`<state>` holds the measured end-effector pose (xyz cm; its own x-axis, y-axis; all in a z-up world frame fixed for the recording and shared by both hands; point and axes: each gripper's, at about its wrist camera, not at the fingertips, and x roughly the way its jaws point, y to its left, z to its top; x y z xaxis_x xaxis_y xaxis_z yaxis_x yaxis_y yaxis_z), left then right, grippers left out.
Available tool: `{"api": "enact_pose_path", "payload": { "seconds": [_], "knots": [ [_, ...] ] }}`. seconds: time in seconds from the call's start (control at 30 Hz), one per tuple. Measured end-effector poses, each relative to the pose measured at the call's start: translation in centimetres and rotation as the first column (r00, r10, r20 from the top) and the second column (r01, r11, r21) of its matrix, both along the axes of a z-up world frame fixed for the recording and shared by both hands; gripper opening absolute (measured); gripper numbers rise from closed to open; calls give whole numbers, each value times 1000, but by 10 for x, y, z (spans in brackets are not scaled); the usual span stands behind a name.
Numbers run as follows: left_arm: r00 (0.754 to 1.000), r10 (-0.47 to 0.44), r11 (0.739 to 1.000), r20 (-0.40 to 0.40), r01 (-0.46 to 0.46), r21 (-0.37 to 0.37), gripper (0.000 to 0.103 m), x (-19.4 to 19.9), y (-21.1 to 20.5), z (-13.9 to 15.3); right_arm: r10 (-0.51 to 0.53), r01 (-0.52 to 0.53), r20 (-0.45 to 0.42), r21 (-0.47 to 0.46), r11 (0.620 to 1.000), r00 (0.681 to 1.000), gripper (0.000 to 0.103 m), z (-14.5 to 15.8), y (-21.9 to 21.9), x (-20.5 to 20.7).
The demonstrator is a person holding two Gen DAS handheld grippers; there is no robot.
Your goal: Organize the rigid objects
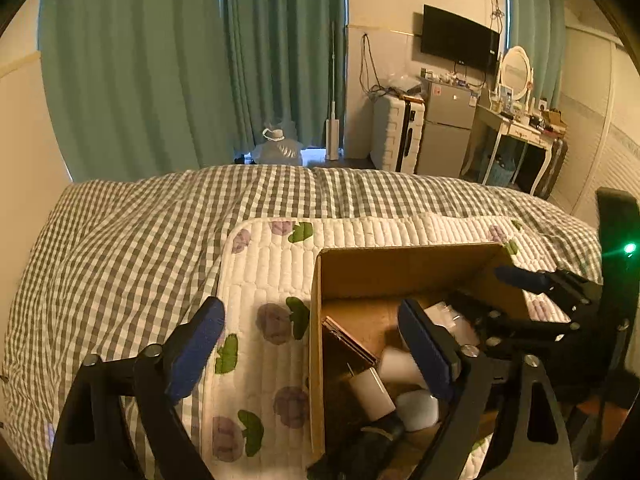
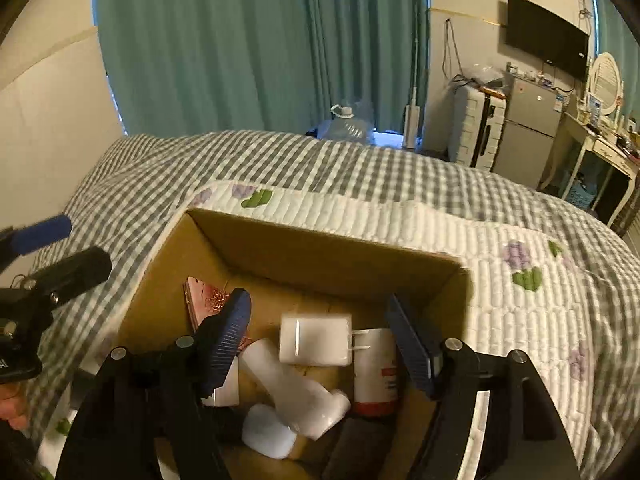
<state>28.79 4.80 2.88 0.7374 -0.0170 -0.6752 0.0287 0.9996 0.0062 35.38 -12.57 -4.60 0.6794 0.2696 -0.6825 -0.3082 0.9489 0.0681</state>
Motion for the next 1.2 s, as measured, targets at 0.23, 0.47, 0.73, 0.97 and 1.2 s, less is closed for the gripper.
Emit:
{"api": "enact_pose_path", "payload": {
  "seconds": [0.23,0.47,0.73,0.97,1.2],
  "knots": [
    [996,-9,1000,94,7,23,98,-54,-11,51,-53,59,100,-56,997,994,71,67,-30,-63],
    [952,-46,997,303,26,68,103,-156,-32,129,-77,91,194,-63,994,978,72,146,-61,-163],
    [896,-48,999,441,39,30,103,-242,-37,161,-116,132,327,-28,991,938,103,191,-70,-262],
    [881,-7,1000,472,5,5,103,-259,-34,110,-180,177,444,48,983,878,103,148,-67,-309],
    [882,49,996,468,-76,38,103,-265,-31,25,-188,191,427,36,981,884,103,62,-62,-303]
  ]
}}
